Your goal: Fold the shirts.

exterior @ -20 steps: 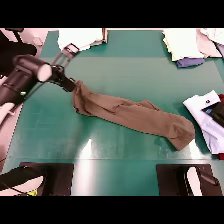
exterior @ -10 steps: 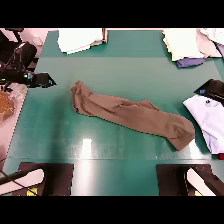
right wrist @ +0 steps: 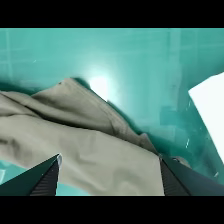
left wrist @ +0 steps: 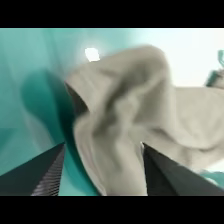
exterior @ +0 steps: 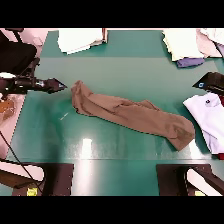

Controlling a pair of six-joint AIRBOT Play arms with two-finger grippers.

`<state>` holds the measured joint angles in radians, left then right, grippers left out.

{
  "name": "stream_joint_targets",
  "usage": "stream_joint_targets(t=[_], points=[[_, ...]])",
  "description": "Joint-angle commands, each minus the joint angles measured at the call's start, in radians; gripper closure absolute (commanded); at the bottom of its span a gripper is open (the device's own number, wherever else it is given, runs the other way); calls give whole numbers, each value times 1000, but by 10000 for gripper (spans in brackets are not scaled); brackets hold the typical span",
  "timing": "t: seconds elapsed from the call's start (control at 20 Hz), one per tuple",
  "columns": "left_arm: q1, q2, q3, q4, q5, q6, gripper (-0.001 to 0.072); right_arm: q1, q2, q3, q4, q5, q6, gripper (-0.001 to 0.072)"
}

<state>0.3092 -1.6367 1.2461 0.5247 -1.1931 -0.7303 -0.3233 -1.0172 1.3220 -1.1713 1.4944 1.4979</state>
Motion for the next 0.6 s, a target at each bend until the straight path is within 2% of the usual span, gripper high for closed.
stream_joint_targets(t=[0.0, 0.3, 0.4, 0.55], points=[[-65, -39, 0, -35, 112, 145, 157, -42, -4, 29, 0, 31, 0, 31], [-122, -93, 0, -40, 176, 173, 156, -62, 39, 29, -9, 32, -4, 31], [-122, -96, 0, -41, 165, 172, 157, -62, 56, 29, -9, 31, -15, 31], [-122, -96, 0, -100, 134, 217, 159, -62, 57, 27, -9, 31, -15, 31]])
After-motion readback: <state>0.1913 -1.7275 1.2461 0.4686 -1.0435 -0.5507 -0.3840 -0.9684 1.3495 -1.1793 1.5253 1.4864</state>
